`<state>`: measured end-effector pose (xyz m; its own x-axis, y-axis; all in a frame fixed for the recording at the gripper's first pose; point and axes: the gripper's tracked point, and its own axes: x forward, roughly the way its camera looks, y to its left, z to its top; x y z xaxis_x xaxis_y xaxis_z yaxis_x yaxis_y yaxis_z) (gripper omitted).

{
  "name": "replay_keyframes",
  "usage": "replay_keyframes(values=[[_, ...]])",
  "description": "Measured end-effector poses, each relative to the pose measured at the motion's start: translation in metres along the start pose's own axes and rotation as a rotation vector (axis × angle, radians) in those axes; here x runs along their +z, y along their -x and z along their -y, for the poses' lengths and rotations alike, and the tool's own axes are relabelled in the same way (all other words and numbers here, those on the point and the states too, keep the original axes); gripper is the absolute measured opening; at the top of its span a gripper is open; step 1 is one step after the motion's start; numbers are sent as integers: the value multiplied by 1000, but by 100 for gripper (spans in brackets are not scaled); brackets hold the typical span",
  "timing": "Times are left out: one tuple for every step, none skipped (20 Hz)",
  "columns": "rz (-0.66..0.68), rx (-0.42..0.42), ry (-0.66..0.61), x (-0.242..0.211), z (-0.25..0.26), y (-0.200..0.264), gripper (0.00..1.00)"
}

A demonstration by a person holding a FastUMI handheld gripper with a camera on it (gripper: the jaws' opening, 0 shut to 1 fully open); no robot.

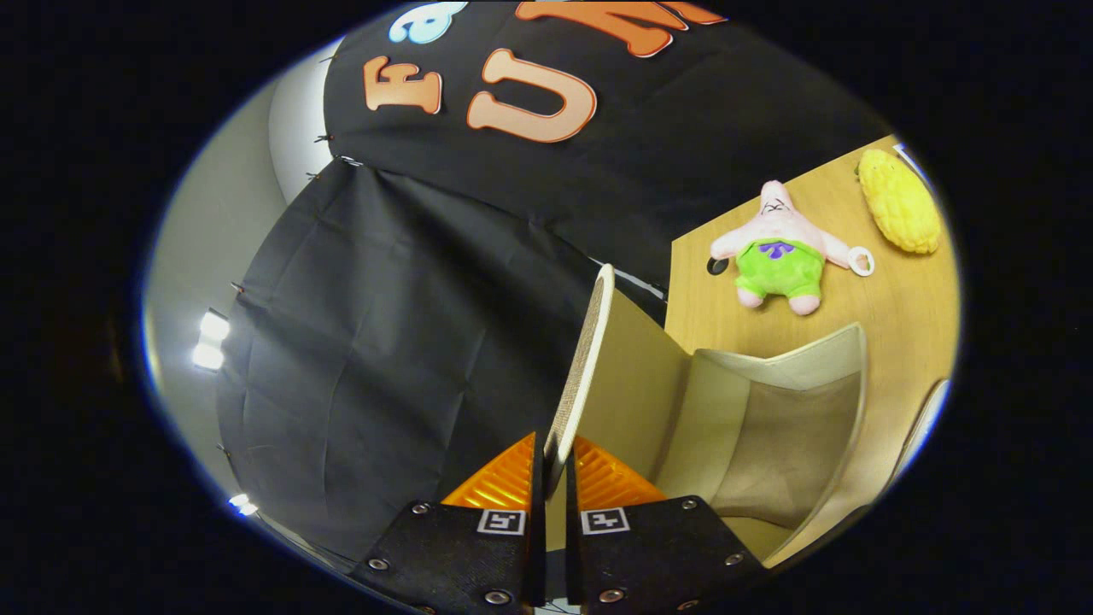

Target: Open the storage box then place both shoes into the box .Put the left shoe in first, then the right shoe, with the right side of both shoes facing outward in a uniform manner.

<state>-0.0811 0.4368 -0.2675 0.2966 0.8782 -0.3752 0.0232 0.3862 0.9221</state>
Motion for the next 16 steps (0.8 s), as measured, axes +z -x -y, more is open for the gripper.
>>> replay_keyframes(values=[[-4, -4, 16, -5, -5, -7, 10], [-8, -19, 41, -10, -5, -14, 15], [-26, -34, 63, -18, -6, -24, 21], [-51, -48, 78, -26, -7, -30, 33], [-82, -59, 89, -37, -6, -37, 40], [-106, -59, 91, -45, -6, -41, 49], [-115, -57, 95, -51, -5, -43, 55], [-110, -61, 105, -54, -1, -42, 66], [-96, -65, 120, -52, 2, -42, 69], [-76, -79, 136, -45, 7, -40, 74], [-56, -96, 160, -38, 10, -37, 78], [-36, -124, 184, -33, 16, -31, 83], [-17, -148, 210, -27, 22, -16, 84], [0, -183, 231, -23, 34, -2, 89], [15, -217, 253, -19, 46, 9, 91], [28, -260, 269, -14, 64, 20, 93]])
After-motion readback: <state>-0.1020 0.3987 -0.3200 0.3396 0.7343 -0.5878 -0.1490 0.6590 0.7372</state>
